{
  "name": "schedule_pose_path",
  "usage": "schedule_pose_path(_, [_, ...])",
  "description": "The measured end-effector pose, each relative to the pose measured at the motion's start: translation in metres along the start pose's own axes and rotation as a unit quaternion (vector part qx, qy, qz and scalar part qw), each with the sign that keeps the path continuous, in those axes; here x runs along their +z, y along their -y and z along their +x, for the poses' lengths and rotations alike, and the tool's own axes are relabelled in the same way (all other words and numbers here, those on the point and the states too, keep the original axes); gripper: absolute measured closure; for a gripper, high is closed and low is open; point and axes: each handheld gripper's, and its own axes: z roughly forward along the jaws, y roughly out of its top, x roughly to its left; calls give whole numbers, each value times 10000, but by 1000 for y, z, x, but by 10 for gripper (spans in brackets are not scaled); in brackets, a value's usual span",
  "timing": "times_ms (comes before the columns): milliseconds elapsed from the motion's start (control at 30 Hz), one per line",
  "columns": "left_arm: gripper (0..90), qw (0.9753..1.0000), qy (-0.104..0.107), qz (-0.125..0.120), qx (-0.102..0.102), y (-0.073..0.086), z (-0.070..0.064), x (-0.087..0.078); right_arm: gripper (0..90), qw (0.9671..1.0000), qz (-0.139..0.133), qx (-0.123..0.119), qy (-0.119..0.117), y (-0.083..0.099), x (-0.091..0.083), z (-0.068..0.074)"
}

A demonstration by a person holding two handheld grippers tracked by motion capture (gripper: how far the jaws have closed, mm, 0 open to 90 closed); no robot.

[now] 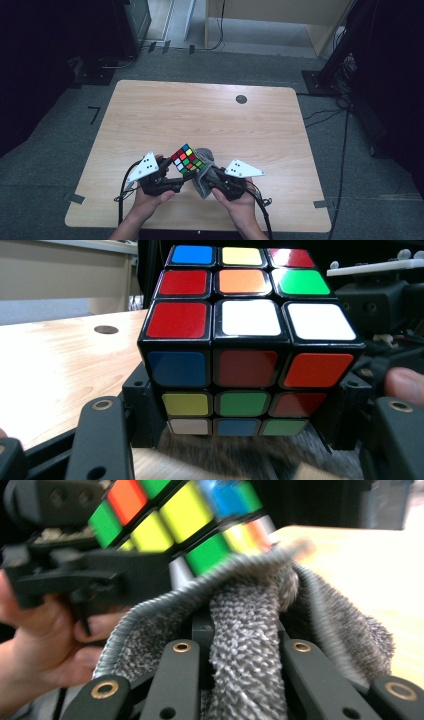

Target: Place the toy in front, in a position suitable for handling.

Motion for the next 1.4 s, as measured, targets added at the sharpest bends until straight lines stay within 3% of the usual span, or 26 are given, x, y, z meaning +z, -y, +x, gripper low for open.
schedule_pose_path(100, [343, 10000, -64, 12, 45, -1, 2, -2, 777, 9985, 300, -50, -455, 1, 8, 3])
schedule_pose_path(167, [343, 9999, -93, 16, 47, -1, 3, -3, 777, 9994, 281, -58, -183, -4, 2, -2])
schedule_pose_path(233, [343, 9998, -134, 53, 109, 0, 3, -2, 779, 9996, 8, 253, 146, -11, -11, -15])
schedule_pose_path(300, [343, 9993, -170, 164, 293, 2, 1, 0, 780, 9977, -320, 419, 433, -18, -26, -24])
schedule_pose_path(367, [343, 9981, -185, 299, 509, 5, -4, 4, 780, 9957, -696, 488, 365, -26, -38, -26])
schedule_pose_path(433, [343, 9955, -209, 422, 817, 8, -11, 9, 779, 9942, -995, 414, 66, -35, -43, -18])
schedule_pose_path(533, [343, 9928, -101, 414, 1123, 10, -22, 12, 780, 9946, -992, 280, -87, -39, -41, -6])
schedule_pose_path(567, [343, 9928, -96, 359, 1137, 10, -24, 11, 782, 9947, -960, 353, -109, -36, -38, -5])
schedule_pose_path(633, [343, 9928, -92, 290, 1156, 9, -25, 9, 785, 9904, -1116, 789, -220, -27, -35, -11])
schedule_pose_path(667, [343, 9927, -95, 267, 1170, 9, -24, 8, 785, 9903, -1054, 881, -201, -23, -33, -14])
schedule_pose_path(767, [343, 9934, -31, 188, 1130, 8, -22, 6, 785, 9933, -756, 878, -30, -22, -31, -17])
schedule_pose_path(867, [343, 9921, -147, 259, 1219, 8, -22, 7, 785, 9940, -892, 632, -65, -32, -36, -7])
schedule_pose_path(967, [343, 9927, -113, 226, 1179, 8, -22, 6, 785, 9932, -1017, 559, -99, -35, -38, 0])
schedule_pose_path(1033, [343, 9926, -107, 196, 1194, 6, -23, 4, 784, 9922, -1022, 712, -52, -28, -34, -4])
schedule_pose_path(1100, [343, 9929, -85, 174, 1169, 6, -22, 3, 784, 9926, -836, 880, 64, -21, -30, -12])
schedule_pose_path(1167, [343, 9930, -104, 200, 1160, 6, -21, 4, 784, 9920, -824, 955, 22, -21, -31, -14])
schedule_pose_path(1267, [343, 9894, -392, 488, 1314, 9, -20, 10, 784, 9920, -1039, 716, -99, -30, -36, -4])
schedule_pose_path(1333, [343, 9861, -550, 695, 1406, 12, -20, 13, 784, 9961, -793, 334, 216, -34, -35, 2])
schedule_pose_path(1400, [344, 9806, -773, 948, 1530, 15, -21, 19, 784, 9969, -465, -64, 639, -35, -34, 3])
